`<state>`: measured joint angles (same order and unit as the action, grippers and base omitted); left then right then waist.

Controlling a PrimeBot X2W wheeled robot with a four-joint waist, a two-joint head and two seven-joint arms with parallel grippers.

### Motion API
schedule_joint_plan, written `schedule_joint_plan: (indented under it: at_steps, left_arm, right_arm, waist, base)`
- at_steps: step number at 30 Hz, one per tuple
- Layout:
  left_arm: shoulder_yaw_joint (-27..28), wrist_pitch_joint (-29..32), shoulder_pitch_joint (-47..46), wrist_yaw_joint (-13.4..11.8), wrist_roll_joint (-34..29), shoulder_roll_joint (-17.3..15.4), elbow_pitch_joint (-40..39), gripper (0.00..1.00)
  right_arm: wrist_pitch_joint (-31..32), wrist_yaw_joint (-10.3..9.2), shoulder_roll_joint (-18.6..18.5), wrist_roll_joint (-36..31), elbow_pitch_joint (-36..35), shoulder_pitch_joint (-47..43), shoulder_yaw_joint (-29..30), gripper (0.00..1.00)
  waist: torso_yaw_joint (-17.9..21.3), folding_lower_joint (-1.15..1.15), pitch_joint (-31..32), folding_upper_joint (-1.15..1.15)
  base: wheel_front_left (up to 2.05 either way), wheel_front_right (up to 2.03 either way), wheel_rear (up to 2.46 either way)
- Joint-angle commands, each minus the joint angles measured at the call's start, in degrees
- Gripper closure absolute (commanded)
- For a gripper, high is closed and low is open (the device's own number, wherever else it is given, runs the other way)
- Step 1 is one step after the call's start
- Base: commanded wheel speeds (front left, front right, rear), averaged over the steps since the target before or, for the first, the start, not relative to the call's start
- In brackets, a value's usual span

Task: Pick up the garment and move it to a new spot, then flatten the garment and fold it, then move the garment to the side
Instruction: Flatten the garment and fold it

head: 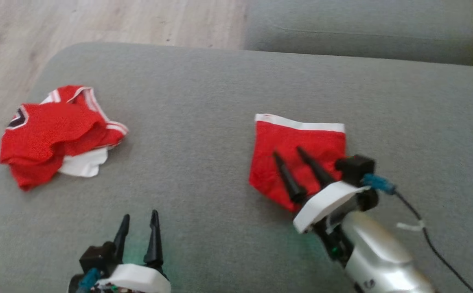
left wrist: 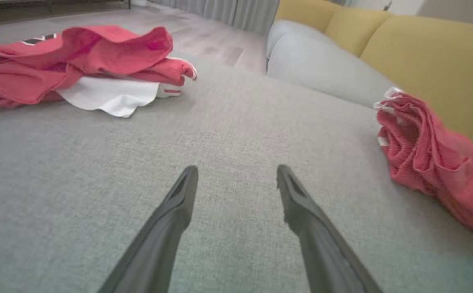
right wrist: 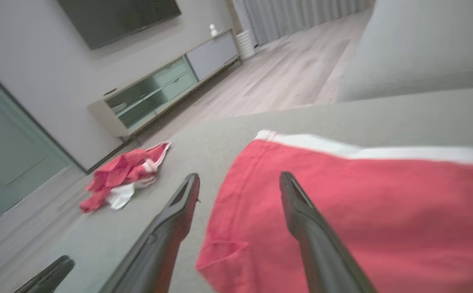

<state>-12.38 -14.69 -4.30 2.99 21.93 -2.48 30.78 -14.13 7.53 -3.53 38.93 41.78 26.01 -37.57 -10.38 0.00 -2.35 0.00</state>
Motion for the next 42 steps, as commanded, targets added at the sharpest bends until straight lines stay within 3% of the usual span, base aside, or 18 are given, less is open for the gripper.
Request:
schedule_joint_plan:
  at_steps: [1,10,14,20,30,31,32,33,37,42]
  left_arm:
    - [2.5,-0.3,-1.3,-0.4,-0.9,-0.4,-2.0,0.0]
    - [6.8,-0.3,-0.5,-1.7,-6.7,-0.4,-4.7,0.0]
    - [7.5,-0.3,0.5,-1.9,-9.0,-0.4,-5.1,0.0]
    - [7.5,-0.3,3.6,-3.1,-10.3,-0.4,-7.2,0.0]
    - [6.0,-0.3,4.1,-4.3,-9.4,-0.4,-8.4,0.0]
    - [5.8,-0.3,3.9,-4.2,-9.4,-0.4,-8.4,0.0]
    - [5.7,-0.3,3.8,-4.2,-9.1,-0.4,-8.3,0.0]
    - [5.5,-0.3,3.7,-4.1,-8.9,-0.4,-8.2,0.0]
    - [4.2,-0.3,3.3,-4.1,-7.9,-0.4,-7.7,0.0]
    - [1.7,-0.3,2.6,-3.6,-7.4,-0.4,-7.0,0.0]
  right_arm:
    - [-0.8,-0.04,0.6,-1.7,-1.8,0.5,1.3,0.0]
    - [-0.9,-0.04,0.7,-17.9,-5.4,-6.2,22.5,0.0]
    - [-0.9,-0.04,0.7,-22.5,-7.3,-9.8,28.5,0.0]
    - [-0.9,-0.04,0.7,-23.0,-8.0,-14.7,32.2,0.0]
    - [-0.9,-0.04,0.7,-22.8,-8.3,-15.4,31.2,0.0]
    - [-0.9,-0.04,0.7,-23.1,-8.7,-15.0,30.2,0.03]
    - [-0.9,-0.04,0.7,-22.8,-8.9,-14.7,29.1,0.56]
    - [-0.9,-0.04,0.7,-22.4,-9.0,-14.3,27.7,1.0]
    - [-0.9,-0.04,0.7,-22.0,-9.5,-11.0,22.6,1.0]
    - [-0.9,-0.04,0.7,-23.7,-7.4,-5.6,20.7,1.0]
  waist:
    - [1.9,0.0,0.4,0.0]
    - [7.2,0.0,0.8,0.0]
    - [8.3,0.0,1.5,0.0]
    - [9.3,0.0,2.1,0.0]
    - [9.1,0.0,1.8,0.0]
    - [8.8,0.0,1.7,0.0]
    - [8.5,0.0,1.6,0.0]
    - [7.9,0.0,1.4,0.0]
    - [4.9,0.0,0.3,0.0]
    - [-0.7,0.0,-1.2,0.0]
  base:
    - [0.0,0.0,0.0]
    - [0.0,0.0,0.0]
    - [0.0,0.0,0.0]
    - [0.0,0.0,0.0]
    - [0.0,0.0,0.0]
    - [0.0,0.0,0.0]
    - [0.0,0.0,0.0]
    - [0.0,0.0,0.0]
    - [0.0,0.0,0.0]
    - [0.0,0.0,0.0]
